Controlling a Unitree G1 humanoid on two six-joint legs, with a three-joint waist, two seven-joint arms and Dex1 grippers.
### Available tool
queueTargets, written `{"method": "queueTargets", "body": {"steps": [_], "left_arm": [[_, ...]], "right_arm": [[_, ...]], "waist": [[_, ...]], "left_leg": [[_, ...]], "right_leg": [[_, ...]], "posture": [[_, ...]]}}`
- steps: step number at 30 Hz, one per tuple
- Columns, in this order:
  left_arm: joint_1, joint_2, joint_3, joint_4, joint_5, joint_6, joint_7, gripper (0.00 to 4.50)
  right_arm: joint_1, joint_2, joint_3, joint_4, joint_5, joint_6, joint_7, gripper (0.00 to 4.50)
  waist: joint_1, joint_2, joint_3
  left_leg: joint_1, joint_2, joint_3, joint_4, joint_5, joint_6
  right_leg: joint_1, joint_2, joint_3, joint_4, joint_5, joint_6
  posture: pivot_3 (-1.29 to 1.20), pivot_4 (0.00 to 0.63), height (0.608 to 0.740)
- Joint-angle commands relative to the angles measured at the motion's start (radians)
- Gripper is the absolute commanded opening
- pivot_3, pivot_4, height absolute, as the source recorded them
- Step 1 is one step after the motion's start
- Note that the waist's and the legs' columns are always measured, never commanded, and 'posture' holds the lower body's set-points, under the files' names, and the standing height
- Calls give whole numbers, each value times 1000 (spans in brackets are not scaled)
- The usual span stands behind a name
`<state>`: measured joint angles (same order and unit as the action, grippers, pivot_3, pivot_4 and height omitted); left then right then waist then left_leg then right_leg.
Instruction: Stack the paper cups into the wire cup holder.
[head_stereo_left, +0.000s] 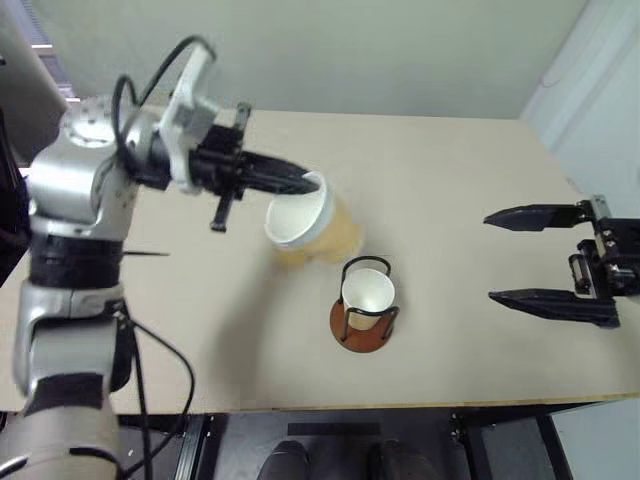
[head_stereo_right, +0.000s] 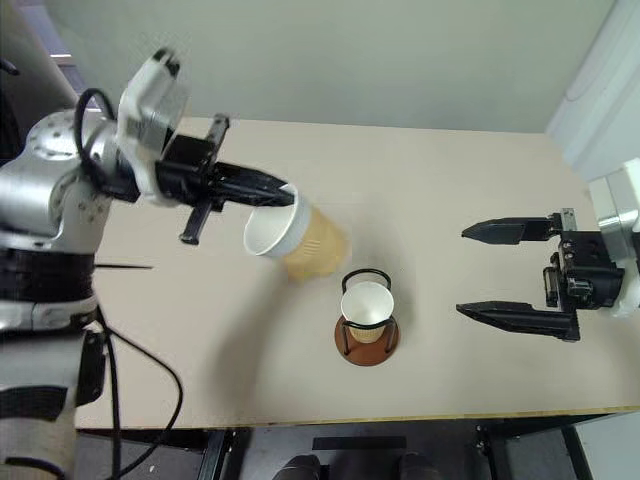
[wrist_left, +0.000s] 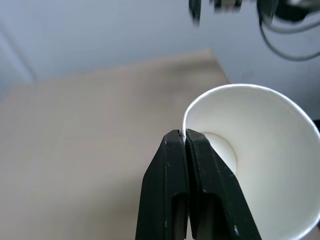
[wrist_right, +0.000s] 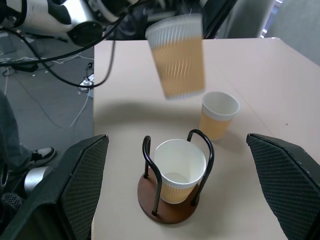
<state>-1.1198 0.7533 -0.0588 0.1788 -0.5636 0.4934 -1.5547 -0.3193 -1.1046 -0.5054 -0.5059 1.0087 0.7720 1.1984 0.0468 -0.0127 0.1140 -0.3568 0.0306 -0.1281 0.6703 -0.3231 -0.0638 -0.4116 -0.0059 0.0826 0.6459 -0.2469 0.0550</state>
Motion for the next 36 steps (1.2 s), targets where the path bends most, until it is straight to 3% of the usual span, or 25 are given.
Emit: {"method": "queueTargets", "body": {"steps": [1, 11, 17, 30, 33, 36], "left_arm": [[-81, -71, -32, 47, -7, -45, -51, 35], [-98, -93, -337, 102, 36, -269, -60, 35], [-109, -121, -397, 195, 86, -371, -60, 35], [-118, -103, -533, 211, 106, -473, -60, 35], [-129, -127, -525, 239, 127, -476, -60, 650], [-131, -139, -517, 253, 144, -486, -60, 1649]], "right_arm": [[6, -12, -41, -30, 6, -17, -25, 4500], [93, -26, -144, -102, 42, 18, -97, 4500], [142, -29, -205, -143, 76, 45, -139, 4500], [180, -30, -237, -193, 117, 59, -214, 4500], [184, -34, -227, -195, 106, 51, -222, 4500], [187, -34, -230, -196, 108, 50, -225, 4500]], "waist": [[0, 0, 0], [4, 0, 0], [5, 0, 0], [9, 0, 0], [10, 0, 0], [10, 0, 0]], "left_leg": [[-1, 0, 0, 1, 0, 0], [-6, 1, -2, 10, -2, 3], [-8, 0, -2, 13, -2, 6], [-9, -1, 0, 13, -3, 7], [-9, -1, 1, 13, -3, 7], [-9, -1, 1, 13, -3, 7]], "right_leg": [[0, 0, 0, 0, 0, 1], [0, 0, 2, -3, 3, 10], [0, 0, 2, -3, 4, 13], [0, -1, 3, -4, 3, 16], [1, -1, 3, -4, 3, 16], [0, -1, 3, -4, 3, 16]], "posture": [[0, 150, 740], [0, 150, 740], [0, 150, 740], [0, 150, 740], [0, 150, 740], [0, 150, 740]]}}
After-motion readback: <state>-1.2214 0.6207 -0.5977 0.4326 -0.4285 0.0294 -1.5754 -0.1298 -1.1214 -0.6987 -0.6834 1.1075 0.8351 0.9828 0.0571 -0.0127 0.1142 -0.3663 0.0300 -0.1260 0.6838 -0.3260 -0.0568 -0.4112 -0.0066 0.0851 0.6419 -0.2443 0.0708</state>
